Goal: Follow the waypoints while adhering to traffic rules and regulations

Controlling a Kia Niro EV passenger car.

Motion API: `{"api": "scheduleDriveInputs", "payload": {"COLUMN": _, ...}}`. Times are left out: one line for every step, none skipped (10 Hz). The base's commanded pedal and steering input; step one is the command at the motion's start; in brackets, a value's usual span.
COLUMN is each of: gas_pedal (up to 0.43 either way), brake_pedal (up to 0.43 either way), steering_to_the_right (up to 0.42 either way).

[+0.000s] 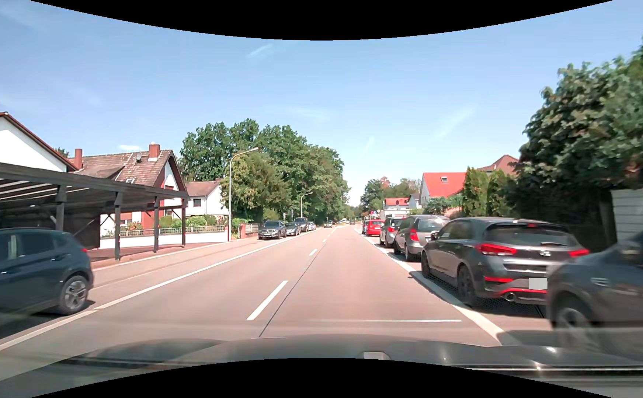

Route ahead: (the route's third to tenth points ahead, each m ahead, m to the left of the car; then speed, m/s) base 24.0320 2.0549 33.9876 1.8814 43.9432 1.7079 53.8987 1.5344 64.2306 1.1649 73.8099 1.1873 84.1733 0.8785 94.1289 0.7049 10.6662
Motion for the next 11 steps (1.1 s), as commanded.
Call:
{"api": "scheduleDriveInputs", "payload": {"gas_pedal": 0.020, "brake_pedal": 0.000, "steering_to_the_right": -0.001}}
{"api": "scheduleDriveInputs", "payload": {"gas_pedal": 0.020, "brake_pedal": 0.000, "steering_to_the_right": -0.001}}
{"api": "scheduleDriveInputs", "payload": {"gas_pedal": 0.020, "brake_pedal": 0.000, "steering_to_the_right": -0.001}}
{"api": "scheduleDriveInputs", "payload": {"gas_pedal": 0.020, "brake_pedal": 0.000, "steering_to_the_right": -0.001}}
{"api": "scheduleDriveInputs", "payload": {"gas_pedal": 0.020, "brake_pedal": 0.000, "steering_to_the_right": -0.001}}
{"api": "scheduleDriveInputs", "payload": {"gas_pedal": 0.020, "brake_pedal": 0.000, "steering_to_the_right": -0.003}}
{"api": "scheduleDriveInputs", "payload": {"gas_pedal": 0.020, "brake_pedal": 0.000, "steering_to_the_right": -0.003}}
{"api": "scheduleDriveInputs", "payload": {"gas_pedal": 0.020, "brake_pedal": 0.000, "steering_to_the_right": -0.003}}
{"api": "scheduleDriveInputs", "payload": {"gas_pedal": 0.020, "brake_pedal": 0.000, "steering_to_the_right": -0.003}}
{"api": "scheduleDriveInputs", "payload": {"gas_pedal": 0.020, "brake_pedal": 0.000, "steering_to_the_right": -0.003}}
{"api": "scheduleDriveInputs", "payload": {"gas_pedal": 0.020, "brake_pedal": 0.000, "steering_to_the_right": -0.003}}
